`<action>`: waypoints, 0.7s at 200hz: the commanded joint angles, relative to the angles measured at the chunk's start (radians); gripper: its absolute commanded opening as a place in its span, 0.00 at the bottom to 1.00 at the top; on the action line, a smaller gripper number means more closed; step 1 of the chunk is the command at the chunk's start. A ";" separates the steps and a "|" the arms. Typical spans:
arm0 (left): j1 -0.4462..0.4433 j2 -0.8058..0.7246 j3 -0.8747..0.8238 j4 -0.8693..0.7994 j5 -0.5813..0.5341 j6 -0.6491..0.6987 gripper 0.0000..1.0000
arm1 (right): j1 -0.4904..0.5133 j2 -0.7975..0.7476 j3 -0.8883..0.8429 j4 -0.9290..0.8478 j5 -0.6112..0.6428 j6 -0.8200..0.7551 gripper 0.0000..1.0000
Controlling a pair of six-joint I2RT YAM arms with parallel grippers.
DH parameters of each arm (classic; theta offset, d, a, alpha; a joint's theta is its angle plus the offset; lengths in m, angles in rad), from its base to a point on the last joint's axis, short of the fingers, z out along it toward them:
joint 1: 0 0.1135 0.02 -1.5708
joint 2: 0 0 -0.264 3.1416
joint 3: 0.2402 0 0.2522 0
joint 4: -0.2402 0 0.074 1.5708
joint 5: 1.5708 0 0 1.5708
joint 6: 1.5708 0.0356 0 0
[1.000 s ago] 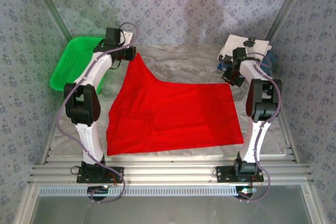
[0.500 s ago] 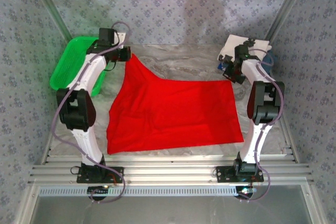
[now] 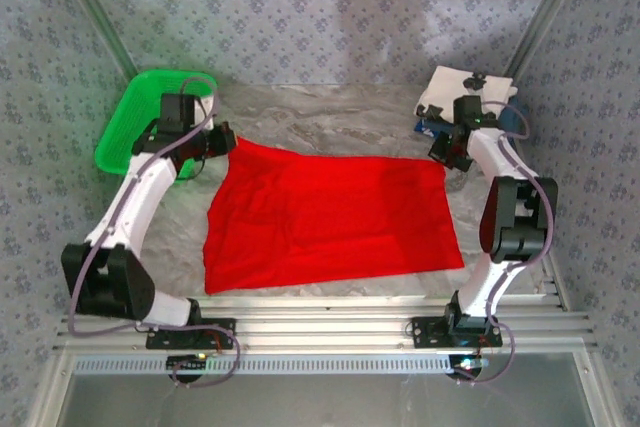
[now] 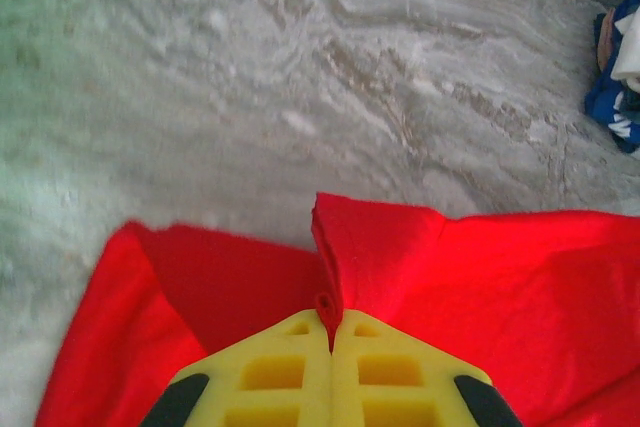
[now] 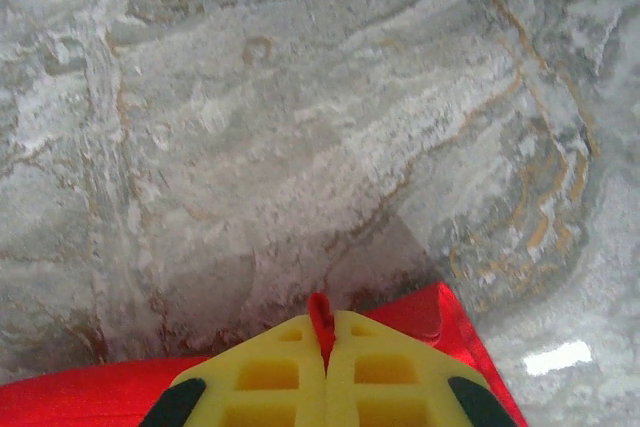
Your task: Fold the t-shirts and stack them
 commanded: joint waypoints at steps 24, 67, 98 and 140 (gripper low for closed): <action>-0.009 -0.247 -0.170 -0.142 -0.041 -0.145 0.00 | -0.018 -0.126 -0.140 0.014 -0.023 -0.031 0.00; -0.007 -0.432 -0.293 -0.250 -0.111 -0.226 0.00 | -0.044 -0.170 -0.229 0.015 -0.033 -0.039 0.00; -0.007 -0.499 -0.360 -0.303 -0.135 -0.287 0.00 | -0.053 -0.191 -0.273 0.002 -0.029 -0.054 0.00; -0.007 -0.577 -0.420 -0.370 -0.197 -0.350 0.00 | -0.066 -0.221 -0.334 0.008 -0.027 -0.057 0.00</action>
